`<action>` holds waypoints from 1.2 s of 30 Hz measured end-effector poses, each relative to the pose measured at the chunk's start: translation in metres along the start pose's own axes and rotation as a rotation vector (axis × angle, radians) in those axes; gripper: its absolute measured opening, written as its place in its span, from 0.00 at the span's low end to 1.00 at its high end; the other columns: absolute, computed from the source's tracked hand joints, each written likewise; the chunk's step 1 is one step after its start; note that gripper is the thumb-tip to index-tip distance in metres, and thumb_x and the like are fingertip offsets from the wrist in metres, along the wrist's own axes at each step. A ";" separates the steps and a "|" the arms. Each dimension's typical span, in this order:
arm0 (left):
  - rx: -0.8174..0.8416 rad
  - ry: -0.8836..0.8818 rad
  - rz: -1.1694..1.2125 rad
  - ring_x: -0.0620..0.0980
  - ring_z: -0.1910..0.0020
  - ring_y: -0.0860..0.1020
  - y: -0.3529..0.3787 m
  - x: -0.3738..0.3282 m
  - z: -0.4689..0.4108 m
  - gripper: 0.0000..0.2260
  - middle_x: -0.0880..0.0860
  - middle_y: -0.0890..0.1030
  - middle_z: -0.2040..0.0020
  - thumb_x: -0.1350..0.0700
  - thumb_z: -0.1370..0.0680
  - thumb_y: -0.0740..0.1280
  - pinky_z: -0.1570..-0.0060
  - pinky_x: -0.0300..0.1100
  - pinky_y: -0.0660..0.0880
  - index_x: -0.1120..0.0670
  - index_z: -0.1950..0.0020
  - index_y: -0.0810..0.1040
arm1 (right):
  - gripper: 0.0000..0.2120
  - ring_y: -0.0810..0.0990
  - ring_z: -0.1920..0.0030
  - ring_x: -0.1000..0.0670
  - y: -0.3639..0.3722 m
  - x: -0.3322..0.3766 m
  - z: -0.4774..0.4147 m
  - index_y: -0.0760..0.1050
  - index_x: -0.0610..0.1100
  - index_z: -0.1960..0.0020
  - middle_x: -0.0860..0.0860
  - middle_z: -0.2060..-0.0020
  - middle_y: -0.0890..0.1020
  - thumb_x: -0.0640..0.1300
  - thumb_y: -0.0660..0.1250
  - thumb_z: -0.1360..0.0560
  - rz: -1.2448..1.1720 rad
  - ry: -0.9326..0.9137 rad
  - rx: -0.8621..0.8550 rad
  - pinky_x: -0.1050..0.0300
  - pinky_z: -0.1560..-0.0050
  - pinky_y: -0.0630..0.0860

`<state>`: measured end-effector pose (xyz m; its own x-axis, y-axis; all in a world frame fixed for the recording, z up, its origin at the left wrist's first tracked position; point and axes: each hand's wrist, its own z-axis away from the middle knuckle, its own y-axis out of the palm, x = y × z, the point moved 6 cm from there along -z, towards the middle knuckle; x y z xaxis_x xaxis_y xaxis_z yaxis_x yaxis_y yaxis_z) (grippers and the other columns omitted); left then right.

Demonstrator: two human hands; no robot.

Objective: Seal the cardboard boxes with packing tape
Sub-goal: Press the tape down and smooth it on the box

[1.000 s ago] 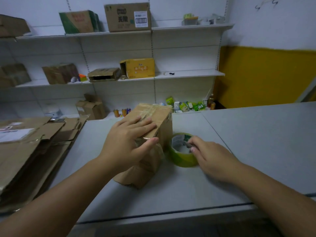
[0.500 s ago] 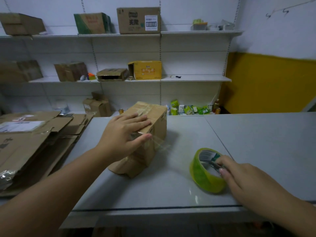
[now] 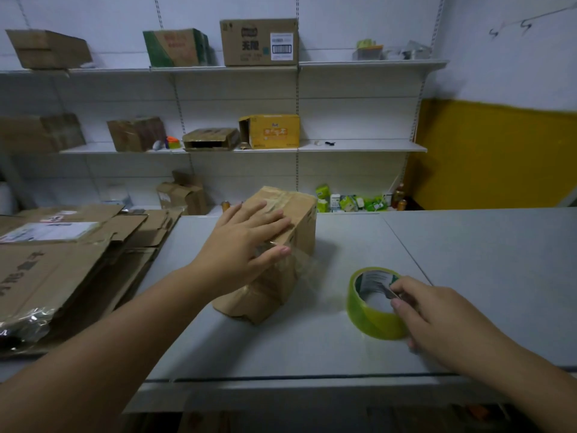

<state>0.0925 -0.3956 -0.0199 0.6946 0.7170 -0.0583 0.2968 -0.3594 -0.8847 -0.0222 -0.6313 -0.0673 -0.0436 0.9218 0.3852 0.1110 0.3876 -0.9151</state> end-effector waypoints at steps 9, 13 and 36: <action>-0.321 -0.106 0.125 0.48 0.39 0.69 -0.005 -0.015 0.019 0.23 0.50 0.78 0.44 0.41 0.26 0.56 0.29 0.55 0.55 0.52 0.41 0.80 | 0.04 0.78 0.71 0.56 -0.008 0.004 0.002 0.72 0.55 0.50 0.51 0.67 0.80 0.51 0.59 0.21 0.051 0.043 0.093 0.59 0.64 0.75; -0.227 -0.023 0.285 0.43 0.38 0.69 -0.005 -0.009 0.018 0.21 0.45 0.76 0.44 0.41 0.26 0.56 0.27 0.51 0.45 0.49 0.40 0.78 | 0.05 0.81 0.74 0.51 -0.013 0.004 0.010 0.73 0.53 0.53 0.51 0.65 0.82 0.48 0.59 0.21 -0.080 0.098 0.193 0.57 0.65 0.75; -0.086 -1.009 1.507 0.37 0.55 0.73 0.076 -0.088 0.040 0.29 0.39 0.73 0.51 0.50 0.33 0.77 0.44 0.44 0.74 0.45 0.42 0.61 | 0.14 0.75 0.44 0.44 -0.013 0.127 -0.150 0.70 0.48 0.36 0.48 0.41 0.77 0.48 0.55 0.19 0.357 -0.594 -0.153 0.53 0.52 0.67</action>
<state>0.0277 -0.4622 -0.1003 -0.2394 -0.1801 -0.9541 -0.0892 -0.9744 0.2064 0.1199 -0.5201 0.0113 -0.5081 0.8548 -0.1055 0.3562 0.0970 -0.9294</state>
